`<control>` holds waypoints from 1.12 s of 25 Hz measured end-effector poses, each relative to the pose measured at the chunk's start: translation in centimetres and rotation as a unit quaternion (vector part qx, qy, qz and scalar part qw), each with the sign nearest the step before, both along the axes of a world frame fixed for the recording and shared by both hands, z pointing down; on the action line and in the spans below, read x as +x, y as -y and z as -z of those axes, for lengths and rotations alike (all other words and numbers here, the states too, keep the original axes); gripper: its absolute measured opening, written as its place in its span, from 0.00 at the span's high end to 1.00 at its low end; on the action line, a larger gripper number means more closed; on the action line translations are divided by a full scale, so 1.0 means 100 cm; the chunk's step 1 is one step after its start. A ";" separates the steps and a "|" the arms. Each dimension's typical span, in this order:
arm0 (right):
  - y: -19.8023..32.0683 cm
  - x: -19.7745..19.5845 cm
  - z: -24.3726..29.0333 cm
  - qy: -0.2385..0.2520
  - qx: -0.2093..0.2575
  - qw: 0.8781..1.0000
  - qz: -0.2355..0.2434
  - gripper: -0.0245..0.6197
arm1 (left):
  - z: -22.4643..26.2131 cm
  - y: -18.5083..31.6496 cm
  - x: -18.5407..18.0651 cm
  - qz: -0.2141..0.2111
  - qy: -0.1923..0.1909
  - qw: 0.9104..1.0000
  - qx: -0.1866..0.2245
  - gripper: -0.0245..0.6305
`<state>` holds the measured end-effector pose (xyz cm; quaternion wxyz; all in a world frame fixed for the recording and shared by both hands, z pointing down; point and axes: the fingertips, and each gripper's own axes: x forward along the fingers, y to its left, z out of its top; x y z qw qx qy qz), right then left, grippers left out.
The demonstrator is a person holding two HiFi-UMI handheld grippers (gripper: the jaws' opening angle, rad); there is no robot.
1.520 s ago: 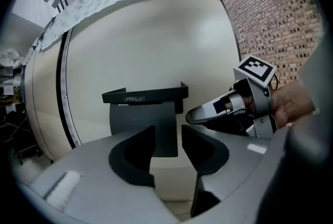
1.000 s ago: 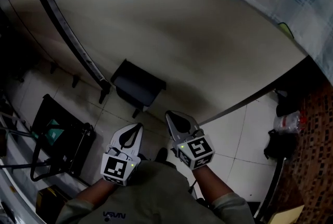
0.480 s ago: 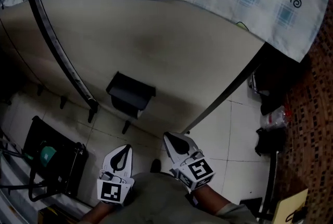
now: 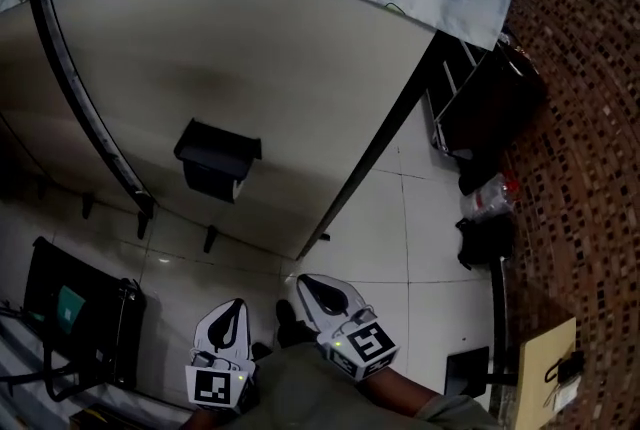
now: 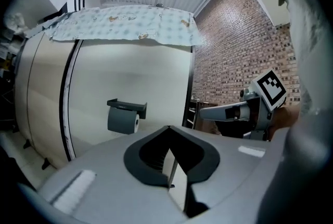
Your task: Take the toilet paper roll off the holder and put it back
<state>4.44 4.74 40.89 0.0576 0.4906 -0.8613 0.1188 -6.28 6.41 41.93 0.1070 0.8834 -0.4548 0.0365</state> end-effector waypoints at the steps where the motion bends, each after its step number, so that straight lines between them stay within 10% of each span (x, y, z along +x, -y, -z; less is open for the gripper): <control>1: -0.009 0.001 -0.002 0.000 -0.002 1.000 -0.002 0.96 | 0.001 -0.007 0.003 -0.004 0.001 1.000 0.003 0.95; 28: -0.113 0.124 -0.010 0.016 0.011 0.997 0.074 0.96 | 0.008 -0.101 0.134 0.093 0.026 0.995 0.031 0.95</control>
